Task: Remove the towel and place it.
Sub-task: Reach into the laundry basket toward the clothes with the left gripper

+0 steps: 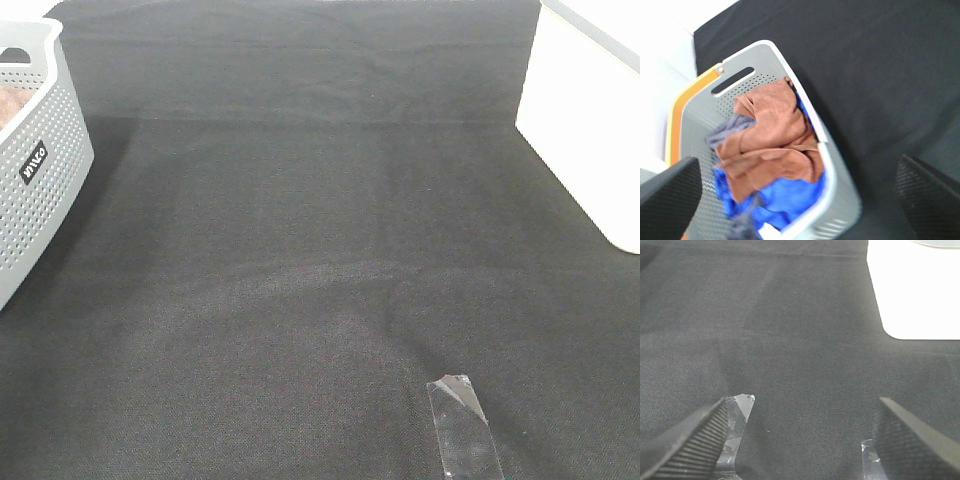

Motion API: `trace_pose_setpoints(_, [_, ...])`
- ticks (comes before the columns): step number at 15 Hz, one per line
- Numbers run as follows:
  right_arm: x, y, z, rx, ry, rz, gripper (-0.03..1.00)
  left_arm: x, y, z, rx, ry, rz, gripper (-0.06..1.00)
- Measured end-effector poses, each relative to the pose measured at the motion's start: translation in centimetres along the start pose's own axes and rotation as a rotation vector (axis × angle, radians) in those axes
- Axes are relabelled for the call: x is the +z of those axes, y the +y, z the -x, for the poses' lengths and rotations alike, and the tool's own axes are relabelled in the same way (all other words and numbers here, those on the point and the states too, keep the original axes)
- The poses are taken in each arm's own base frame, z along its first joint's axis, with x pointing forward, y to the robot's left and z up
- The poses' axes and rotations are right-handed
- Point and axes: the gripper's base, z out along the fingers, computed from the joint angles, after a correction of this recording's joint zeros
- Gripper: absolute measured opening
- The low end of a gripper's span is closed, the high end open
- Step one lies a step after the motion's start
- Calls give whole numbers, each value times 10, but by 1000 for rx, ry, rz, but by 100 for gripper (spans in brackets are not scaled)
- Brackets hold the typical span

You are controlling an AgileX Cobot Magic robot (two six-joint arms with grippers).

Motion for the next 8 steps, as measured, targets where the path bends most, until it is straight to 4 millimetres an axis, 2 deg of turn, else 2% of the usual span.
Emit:
trace_pose_setpoints(2, [0,0,0,0,0,0,73,35,16,16,157,79,-38,99])
trace_pose_setpoints(5, [0,0,0,0,0,0,73,94,39,20,452,303,-89,99])
trace_pose_setpoints(8, [0,0,0,0,0,0,73,143,77,35,663,473,18,99])
